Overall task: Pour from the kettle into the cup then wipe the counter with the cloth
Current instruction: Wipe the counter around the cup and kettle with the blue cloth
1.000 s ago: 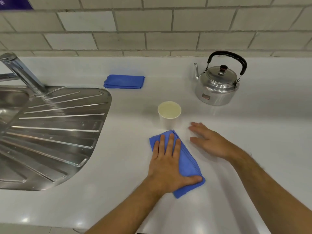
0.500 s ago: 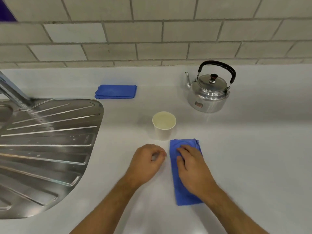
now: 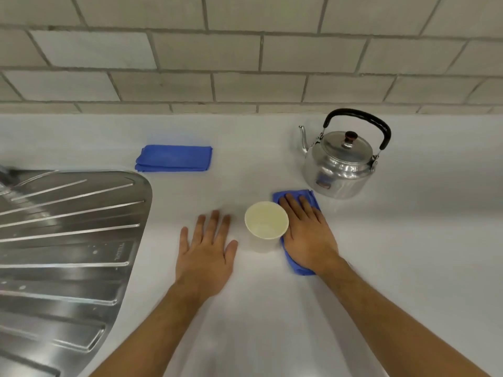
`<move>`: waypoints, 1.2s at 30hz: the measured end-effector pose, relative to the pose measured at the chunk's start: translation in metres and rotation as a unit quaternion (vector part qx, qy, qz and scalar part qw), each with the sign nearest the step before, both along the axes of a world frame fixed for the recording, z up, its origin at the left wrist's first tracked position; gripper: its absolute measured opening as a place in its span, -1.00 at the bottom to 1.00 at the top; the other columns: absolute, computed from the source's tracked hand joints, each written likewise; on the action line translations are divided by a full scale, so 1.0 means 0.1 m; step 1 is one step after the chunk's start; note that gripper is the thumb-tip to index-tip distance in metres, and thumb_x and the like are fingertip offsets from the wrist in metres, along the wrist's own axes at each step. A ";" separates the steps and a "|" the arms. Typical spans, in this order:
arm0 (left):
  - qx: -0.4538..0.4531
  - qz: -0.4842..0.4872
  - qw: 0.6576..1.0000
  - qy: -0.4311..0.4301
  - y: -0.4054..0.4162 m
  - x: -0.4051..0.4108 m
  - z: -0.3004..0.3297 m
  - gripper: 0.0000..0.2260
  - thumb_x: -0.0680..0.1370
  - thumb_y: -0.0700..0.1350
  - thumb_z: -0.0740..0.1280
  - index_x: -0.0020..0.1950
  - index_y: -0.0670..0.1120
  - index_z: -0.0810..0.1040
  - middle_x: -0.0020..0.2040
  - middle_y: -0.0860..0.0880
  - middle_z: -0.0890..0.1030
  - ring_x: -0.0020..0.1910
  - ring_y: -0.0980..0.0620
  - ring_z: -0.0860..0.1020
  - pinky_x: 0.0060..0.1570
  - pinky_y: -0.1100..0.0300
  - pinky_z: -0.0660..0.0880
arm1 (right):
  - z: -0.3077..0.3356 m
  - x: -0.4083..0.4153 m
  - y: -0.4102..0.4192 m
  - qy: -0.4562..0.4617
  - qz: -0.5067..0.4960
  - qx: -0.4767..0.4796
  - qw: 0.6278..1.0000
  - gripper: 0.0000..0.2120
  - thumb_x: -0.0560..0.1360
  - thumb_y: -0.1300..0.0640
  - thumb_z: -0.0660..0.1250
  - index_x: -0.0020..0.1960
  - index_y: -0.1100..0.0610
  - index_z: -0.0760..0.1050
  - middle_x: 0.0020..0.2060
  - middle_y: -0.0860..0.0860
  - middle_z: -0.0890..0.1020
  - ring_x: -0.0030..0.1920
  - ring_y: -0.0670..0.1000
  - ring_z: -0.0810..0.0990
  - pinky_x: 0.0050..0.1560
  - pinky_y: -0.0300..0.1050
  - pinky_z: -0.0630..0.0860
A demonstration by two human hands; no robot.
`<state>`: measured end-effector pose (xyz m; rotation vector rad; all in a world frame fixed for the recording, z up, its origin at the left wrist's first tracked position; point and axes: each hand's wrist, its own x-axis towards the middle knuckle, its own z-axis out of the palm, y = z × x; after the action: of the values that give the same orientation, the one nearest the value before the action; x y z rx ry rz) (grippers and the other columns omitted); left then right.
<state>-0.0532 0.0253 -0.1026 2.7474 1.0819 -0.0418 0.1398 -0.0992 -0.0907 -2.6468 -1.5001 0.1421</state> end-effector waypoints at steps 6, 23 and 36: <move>0.000 0.001 1.000 -0.015 0.03 0.00 0.00 -0.47 0.60 0.20 -0.18 0.53 0.14 -0.29 0.59 0.09 -0.19 0.57 0.02 -0.21 0.49 -0.08 -0.23 | 0.02 0.11 0.02 0.017 0.123 -0.010 0.992 -0.47 0.66 0.00 -0.01 0.60 0.01 -0.03 0.59 -0.06 0.06 0.58 0.08 -0.04 0.54 0.01 -0.01; 0.033 -0.053 0.997 -0.038 0.22 -0.06 -0.05 -0.41 0.51 0.34 -0.30 0.51 0.20 -0.30 0.58 0.12 -0.19 0.55 0.09 -0.24 0.52 -0.02 -0.22 | -0.07 0.65 0.85 0.004 0.109 0.020 0.994 -0.49 0.68 -0.03 -0.04 0.60 0.01 -0.01 0.60 -0.06 0.02 0.58 0.02 -0.06 0.53 -0.03 -0.05; 0.031 -0.051 0.998 -0.036 0.23 -0.08 -0.04 -0.40 0.53 0.33 -0.25 0.56 0.18 -0.14 0.60 0.11 -0.08 0.57 0.10 -0.10 0.52 0.00 -0.19 | -0.03 0.62 1.31 0.085 0.299 0.055 0.949 -0.57 0.69 0.09 0.06 0.55 -0.07 0.19 0.55 -0.12 0.23 0.54 -0.06 0.06 0.48 -0.16 -0.02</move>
<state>-0.0611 0.0480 -0.1062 2.8328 0.9406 0.0767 0.2016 0.0315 -0.0939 -1.9563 -2.1184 0.3070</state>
